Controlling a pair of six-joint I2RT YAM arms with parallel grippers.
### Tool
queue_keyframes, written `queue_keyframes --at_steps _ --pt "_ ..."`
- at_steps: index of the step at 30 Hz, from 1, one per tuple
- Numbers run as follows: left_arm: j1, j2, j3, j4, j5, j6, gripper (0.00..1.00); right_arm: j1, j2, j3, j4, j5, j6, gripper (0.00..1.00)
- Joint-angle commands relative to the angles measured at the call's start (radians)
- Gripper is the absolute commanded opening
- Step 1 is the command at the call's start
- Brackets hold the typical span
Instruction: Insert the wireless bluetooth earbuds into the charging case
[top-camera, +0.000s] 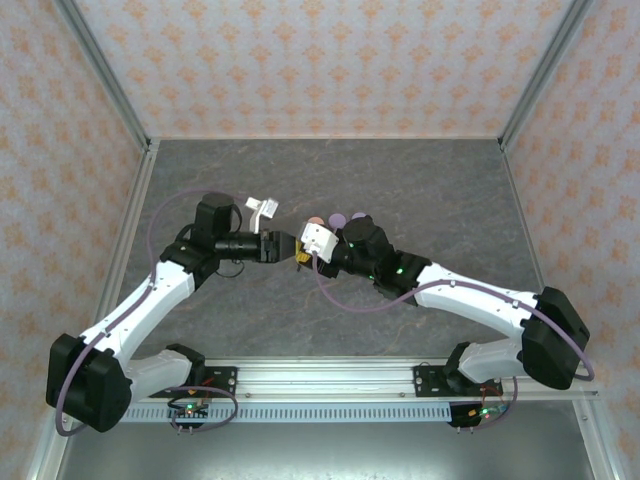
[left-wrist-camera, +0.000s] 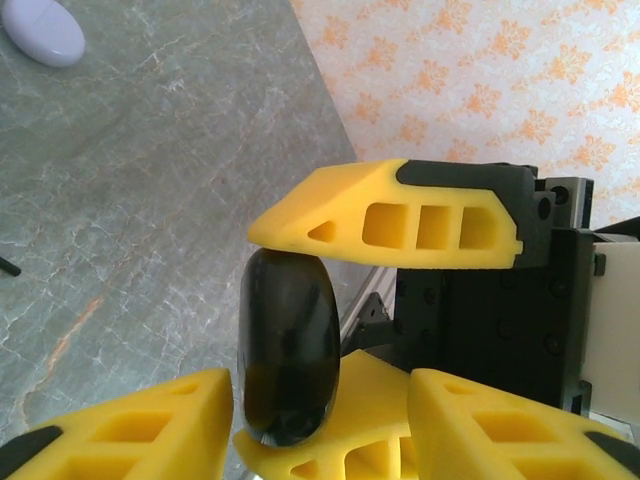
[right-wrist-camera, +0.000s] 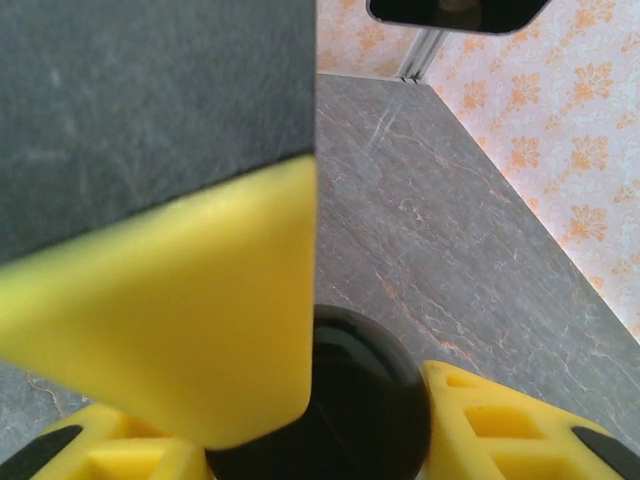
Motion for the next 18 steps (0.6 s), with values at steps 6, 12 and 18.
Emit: queue_keyframes --at_steps 6,12,18 --pt "-0.017 0.008 0.008 0.025 -0.009 0.026 0.28 0.005 -0.004 0.032 0.062 -0.048 0.031 0.38" --pt "-0.02 -0.047 0.005 0.026 -0.096 0.074 0.2 -0.018 -0.041 0.036 -0.039 -0.09 0.067 0.6" --pt "-0.026 -0.165 -0.044 0.056 -0.222 0.211 0.15 -0.1 -0.172 -0.003 -0.176 -0.225 0.165 0.89"
